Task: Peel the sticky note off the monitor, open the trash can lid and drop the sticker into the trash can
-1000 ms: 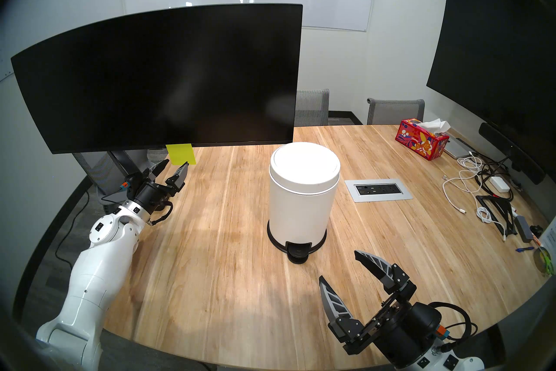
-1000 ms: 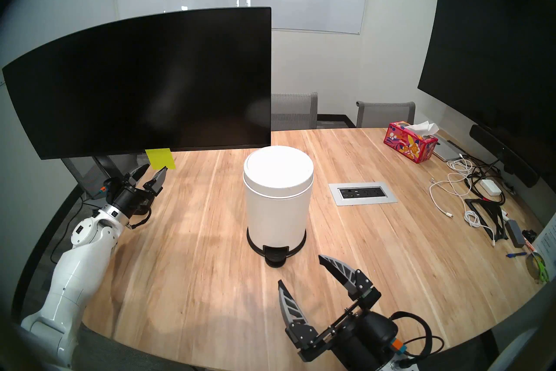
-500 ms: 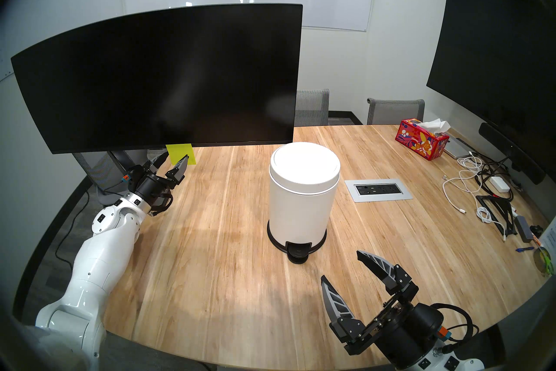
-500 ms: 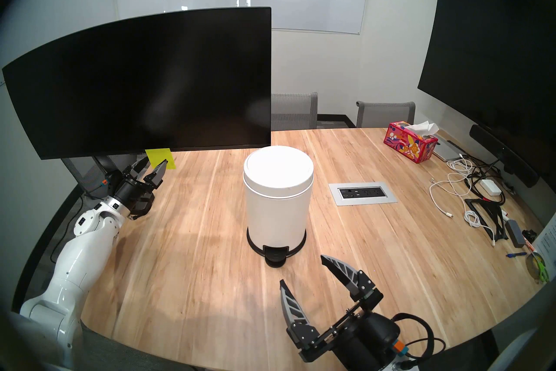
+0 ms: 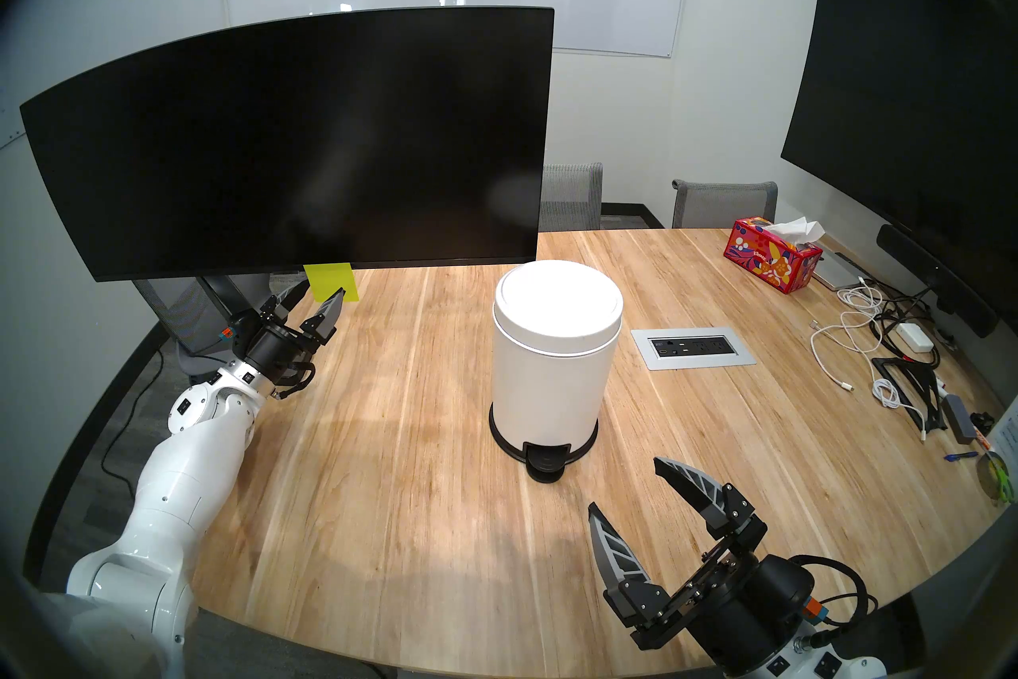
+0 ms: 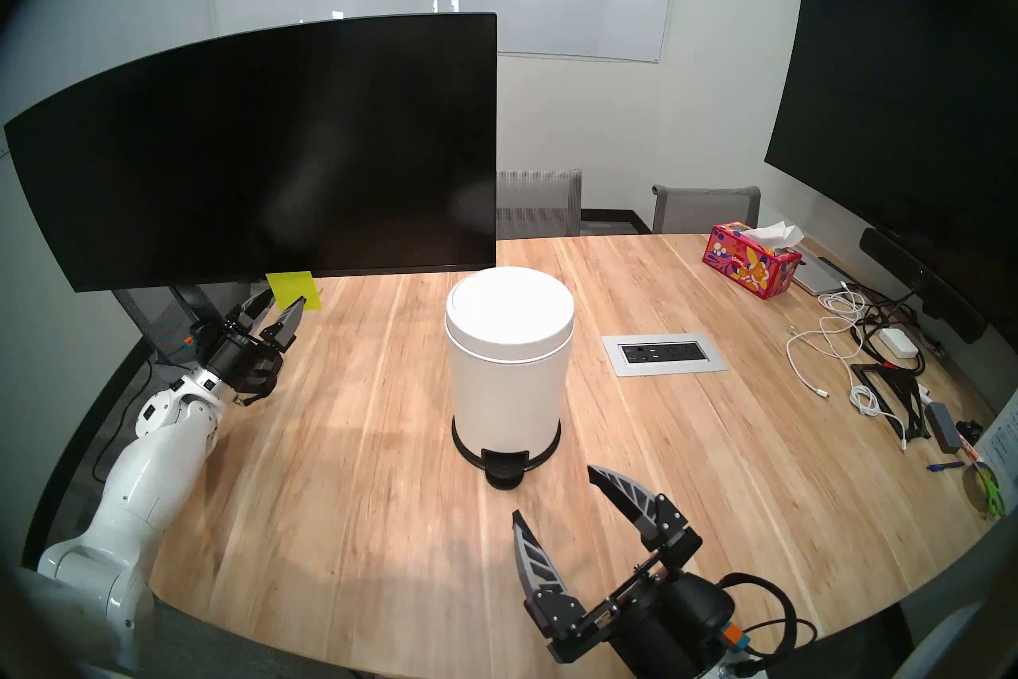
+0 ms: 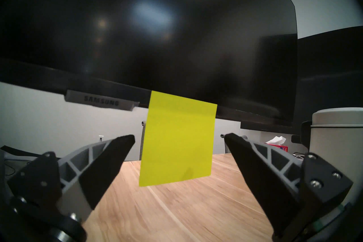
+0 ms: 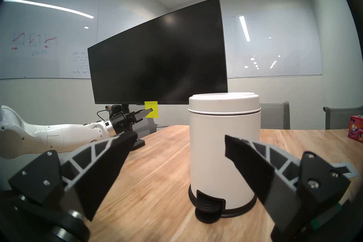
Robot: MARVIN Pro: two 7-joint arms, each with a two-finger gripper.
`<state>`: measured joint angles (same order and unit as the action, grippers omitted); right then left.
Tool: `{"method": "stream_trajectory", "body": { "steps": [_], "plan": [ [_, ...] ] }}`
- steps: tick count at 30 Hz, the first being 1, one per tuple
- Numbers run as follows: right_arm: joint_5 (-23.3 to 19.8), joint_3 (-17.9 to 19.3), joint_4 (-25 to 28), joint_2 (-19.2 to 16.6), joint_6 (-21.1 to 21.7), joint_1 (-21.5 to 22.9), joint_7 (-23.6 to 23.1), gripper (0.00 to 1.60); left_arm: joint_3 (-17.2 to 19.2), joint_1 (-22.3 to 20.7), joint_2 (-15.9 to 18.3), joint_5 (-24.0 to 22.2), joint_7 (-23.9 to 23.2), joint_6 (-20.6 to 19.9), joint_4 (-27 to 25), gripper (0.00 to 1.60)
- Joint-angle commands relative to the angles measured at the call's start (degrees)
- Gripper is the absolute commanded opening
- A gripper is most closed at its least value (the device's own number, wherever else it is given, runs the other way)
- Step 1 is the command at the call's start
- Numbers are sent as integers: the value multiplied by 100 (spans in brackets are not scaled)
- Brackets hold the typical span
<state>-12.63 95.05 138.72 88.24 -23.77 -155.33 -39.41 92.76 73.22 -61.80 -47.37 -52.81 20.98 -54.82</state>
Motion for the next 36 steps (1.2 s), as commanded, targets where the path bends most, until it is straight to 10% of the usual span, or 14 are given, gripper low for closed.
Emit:
{"method": "stream_trajectory", "body": {
  "steps": [1,19,23,32,36],
  "plan": [
    [-76,3,128,-22,-29,63,-35,160,28,-32,114,-96,-252,-84,-193,160],
    [-241,166,128,35,-81,8,-93,160,-44,158,141,-54,-444,-358,-313,127],
    [-253,179,128,50,-83,6,-112,160,-12,143,103,-52,-382,-292,-309,58],
    [-269,200,128,62,-98,-12,-160,160,14,106,38,-78,-295,-244,-275,54],
    [-278,201,128,82,-124,-32,-182,160,-44,96,32,56,-109,-214,-187,0]
  ]
}}
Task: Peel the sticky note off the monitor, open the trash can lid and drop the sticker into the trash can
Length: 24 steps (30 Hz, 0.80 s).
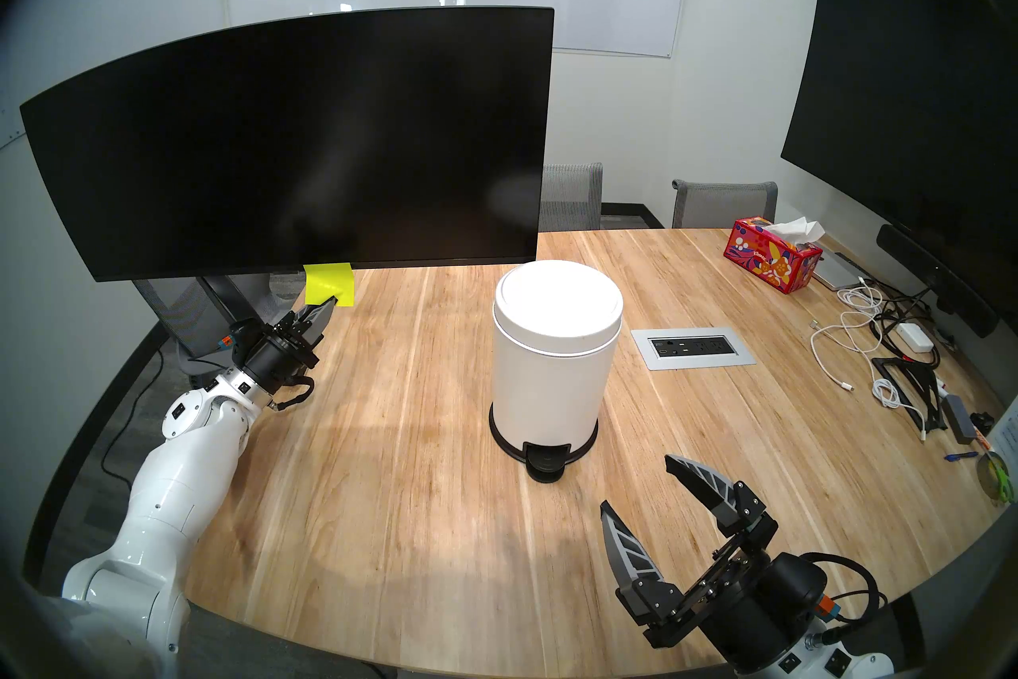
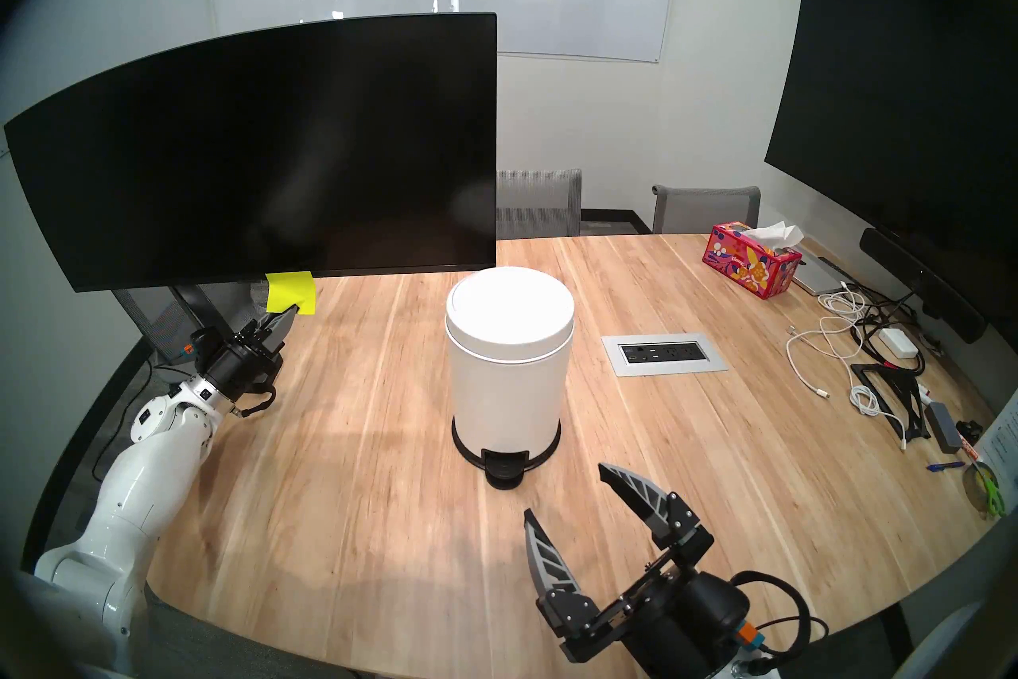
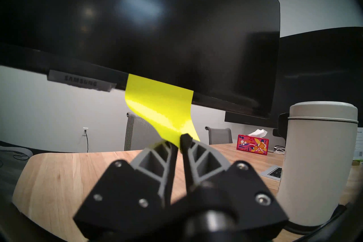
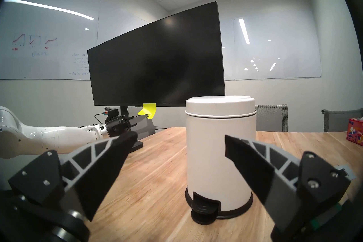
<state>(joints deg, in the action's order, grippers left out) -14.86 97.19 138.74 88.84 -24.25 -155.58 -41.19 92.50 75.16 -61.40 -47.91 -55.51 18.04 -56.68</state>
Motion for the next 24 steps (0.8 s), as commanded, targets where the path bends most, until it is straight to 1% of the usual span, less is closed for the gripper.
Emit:
{"method": "stream_trajectory", "body": {
  "steps": [1,3,4,6,7,9,10,11,12,14,15,17,18,19,20,22,23,24],
  "plan": [
    [-56,-17,126,26,-79,-12,-7,160,-26,-82,-4,84,158,-5,-6,0],
    [-55,-22,126,29,-80,-19,-14,160,7,-52,-30,-4,128,-55,-10,0],
    [-50,-25,126,32,-81,-23,-18,160,31,-3,-48,-12,215,-66,-60,0],
    [-44,-26,126,32,-78,-21,-30,160,80,101,-70,-90,152,-28,-131,0],
    [-40,-32,126,33,-75,-12,-35,160,164,221,-133,-147,323,-25,-267,0],
    [-33,-39,126,38,-69,6,-40,160,341,443,-246,-452,223,-51,-487,0],
    [-31,-41,126,40,-62,14,-42,160,394,574,-262,-509,226,-67,-649,0],
    [-25,-45,126,43,-52,30,-42,160,464,671,-321,-659,114,-69,-718,0],
    [-21,-49,126,44,-44,41,-42,160,482,724,-342,-699,48,-35,-740,0],
    [-11,-57,126,47,-27,73,-45,160,504,913,-382,-748,-54,-46,-947,0],
    [-9,-58,126,46,-21,91,-47,160,465,956,-386,-733,-183,-57,-997,0],
    [-4,-57,126,47,-6,132,-49,160,485,1177,-444,-803,-262,-78,-1233,0],
    [-4,-55,126,47,0,149,-49,160,477,1152,-474,-812,-373,-82,-1209,0],
    [-2,-53,126,47,9,169,-50,160,500,1319,-488,-840,-405,-69,-1380,0],
    [-1,-52,126,48,15,183,-50,160,505,1335,-517,-849,-477,-63,-1398,0],
    [3,-47,126,45,31,210,-52,160,497,1533,-538,-855,-599,-72,-1595,0],
    [8,-40,118,43,37,226,-52,160,446,1510,-557,-825,-709,-78,-1577,0],
    [10,-35,102,42,44,244,-51,160,443,1640,-569,-827,-792,-65,-1718,0]
  ]
}}
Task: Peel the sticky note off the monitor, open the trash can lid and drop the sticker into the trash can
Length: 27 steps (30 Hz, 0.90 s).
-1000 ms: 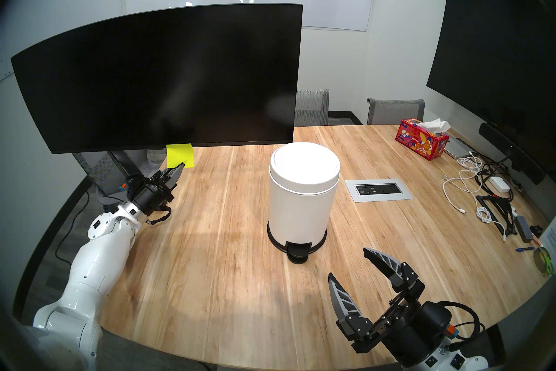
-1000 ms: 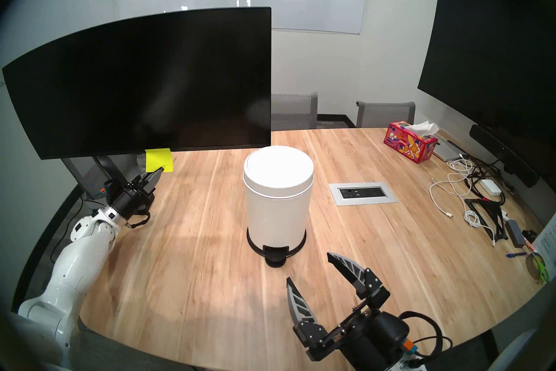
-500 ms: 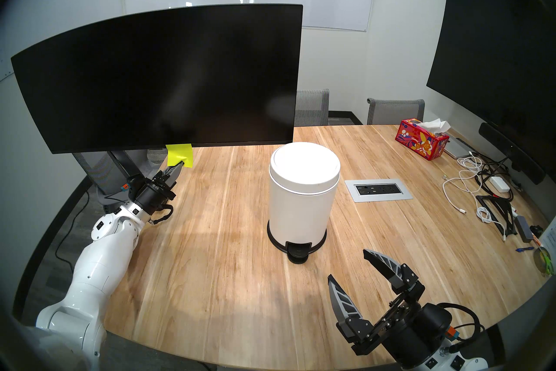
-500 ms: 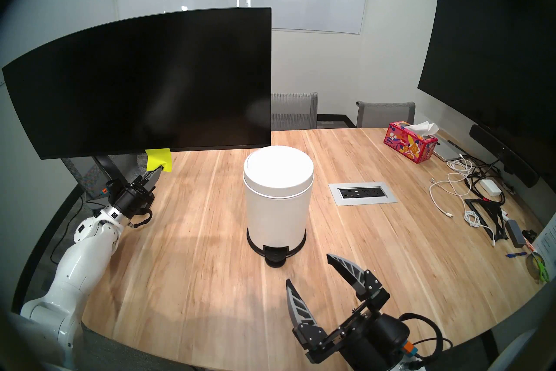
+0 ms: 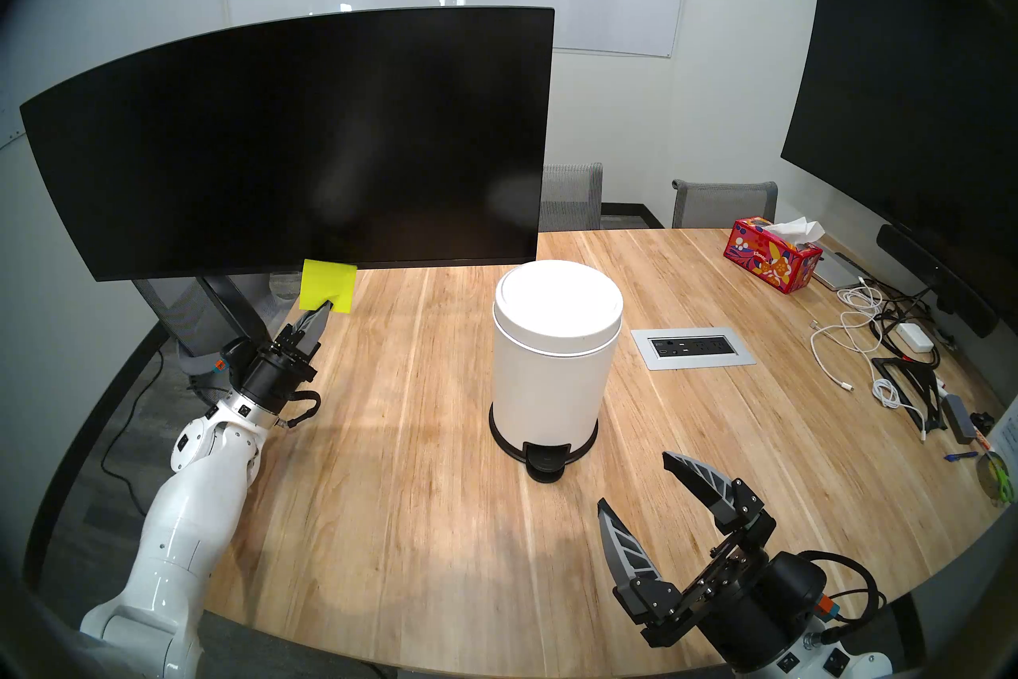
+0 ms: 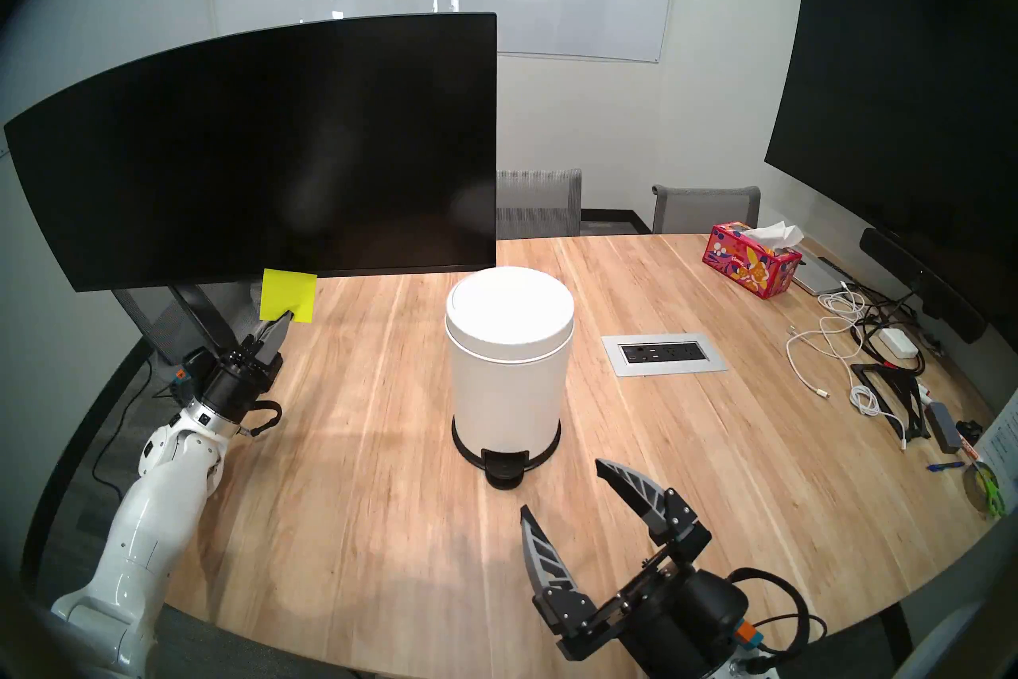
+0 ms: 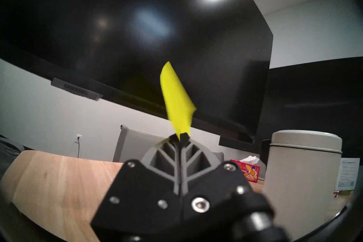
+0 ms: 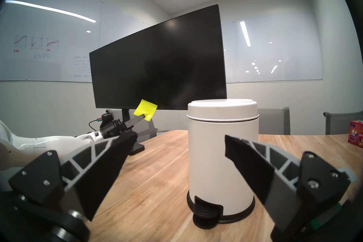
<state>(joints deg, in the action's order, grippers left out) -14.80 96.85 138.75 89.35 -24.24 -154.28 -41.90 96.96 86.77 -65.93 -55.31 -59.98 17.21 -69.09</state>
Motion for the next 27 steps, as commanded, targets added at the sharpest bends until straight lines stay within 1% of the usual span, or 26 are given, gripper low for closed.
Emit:
{"method": "stream_trajectory", "body": {
  "steps": [1,8,12,13,14,15,16,17,18,19,20,21,23,24,25,26,27],
  "plan": [
    [13,11,71,-14,58,147,20,160,-21,610,-155,-81,-455,48,-610,0],
    [69,6,-138,-47,193,268,-4,160,102,1163,-129,-145,-848,213,-1185,0],
    [102,-5,-252,-66,284,351,-12,160,242,1537,-139,-238,-995,271,-1583,0],
    [108,-8,-269,-71,295,363,-16,160,251,1534,-133,-244,-1051,293,-1575,0],
    [121,-15,-293,-75,315,385,-17,160,280,1613,-127,-252,-1095,313,-1683,0],
    [132,-21,-313,-82,333,404,-19,153,307,1669,-131,-264,-1124,328,-1733,0],
    [149,-27,-337,-91,355,429,-22,118,341,1762,-125,-269,-1162,340,-1834,0],
    [161,-33,-361,-96,374,455,-22,72,377,1839,-126,-280,-1193,356,-1902,0],
    [185,-32,-397,-109,403,487,-24,59,421,1941,-129,-287,-1214,373,-2022,0],
    [203,-32,-431,-116,425,518,-22,31,449,1993,-131,-296,-1260,383,-2069,0],
    [225,-27,-471,-125,454,552,-20,14,498,2191,-129,-289,-1236,376,-2394,0],
    [247,-21,-528,-134,483,590,-15,0,491,2143,-137,-299,-1327,404,-2235,0],
    [280,-20,-602,-147,530,657,-11,0,540,2315,-143,-283,-1362,434,-2468,0],
    [302,-24,-628,-152,551,691,-8,0,545,2298,-152,-285,-1414,455,-2413,0],
    [326,-33,-664,-162,581,736,-9,0,571,2438,-150,-285,-1425,449,-2619,0],
    [343,-38,-695,-165,602,772,-6,0,576,2451,-159,-296,-1464,465,-2597,0],
    [374,-44,-738,-178,638,818,-8,0,593,2535,-155,-283,-1491,470,-2746,0]
  ]
}}
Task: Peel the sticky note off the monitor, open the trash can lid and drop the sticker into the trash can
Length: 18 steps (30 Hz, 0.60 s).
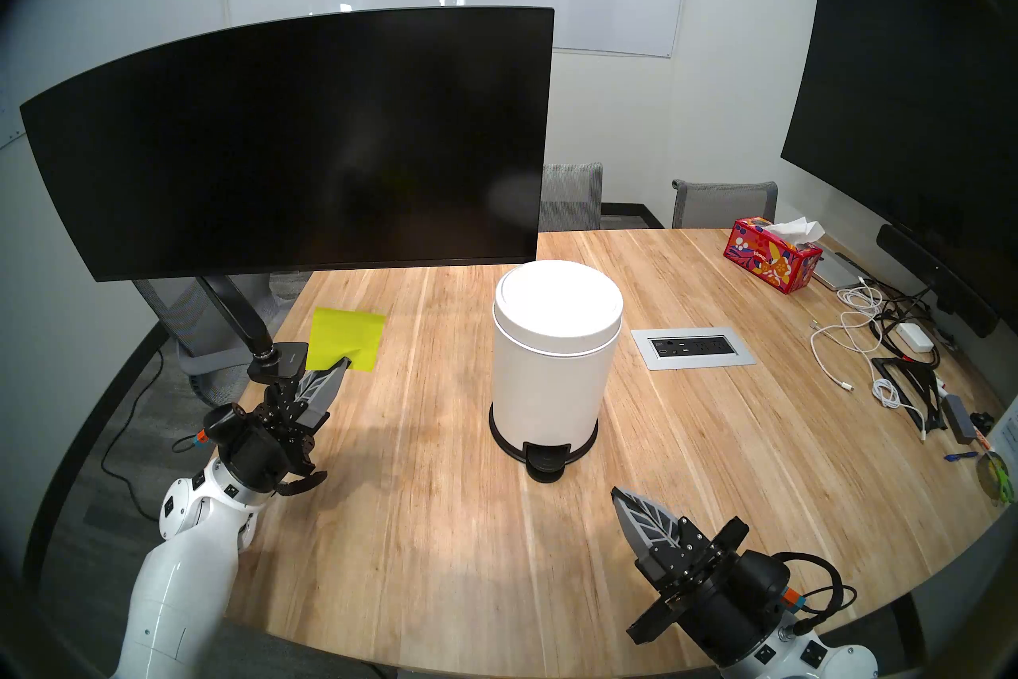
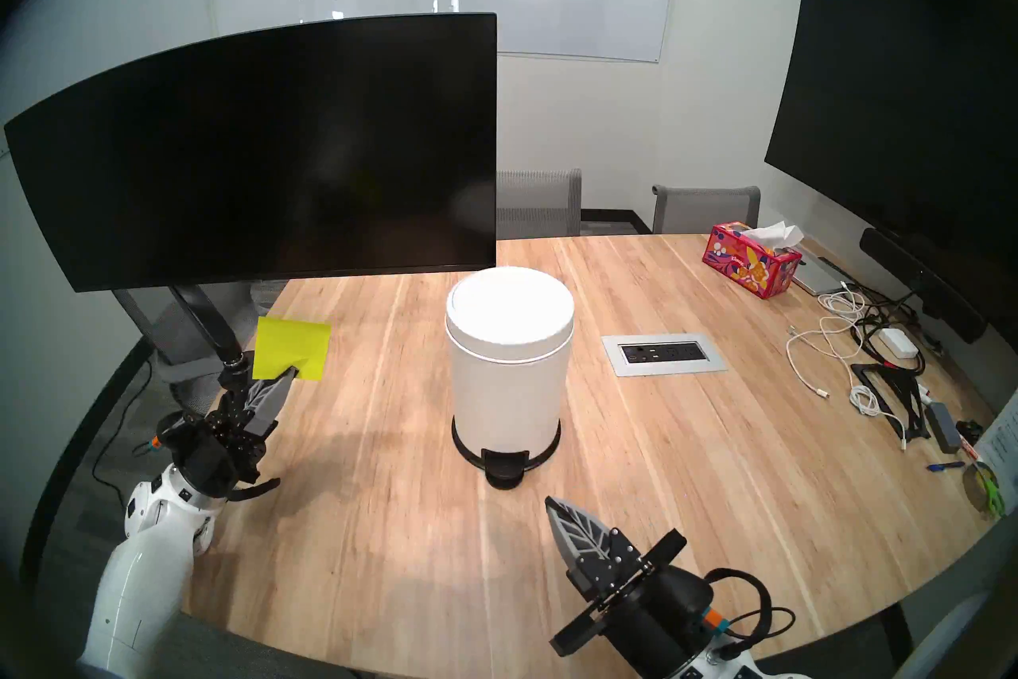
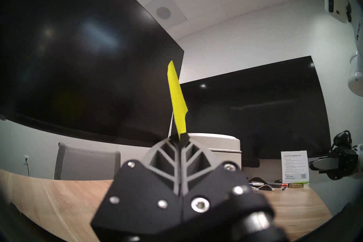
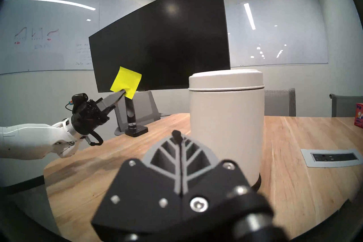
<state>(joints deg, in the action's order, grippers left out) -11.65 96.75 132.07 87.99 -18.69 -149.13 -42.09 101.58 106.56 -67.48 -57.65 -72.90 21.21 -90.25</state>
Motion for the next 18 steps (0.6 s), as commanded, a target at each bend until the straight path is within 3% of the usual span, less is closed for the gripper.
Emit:
{"method": "stream_trajectory", "body": {
  "steps": [1,16,18],
  "plan": [
    [82,-46,-112,-49,113,348,10,0,147,624,-4,-53,-229,72,-719,0],
    [538,-251,-863,-106,603,1206,148,0,487,1457,-139,-68,-337,95,-1691,0],
    [629,-274,-1017,-120,724,1460,208,0,567,1718,-178,-32,-266,80,-1993,0]
  ]
}}
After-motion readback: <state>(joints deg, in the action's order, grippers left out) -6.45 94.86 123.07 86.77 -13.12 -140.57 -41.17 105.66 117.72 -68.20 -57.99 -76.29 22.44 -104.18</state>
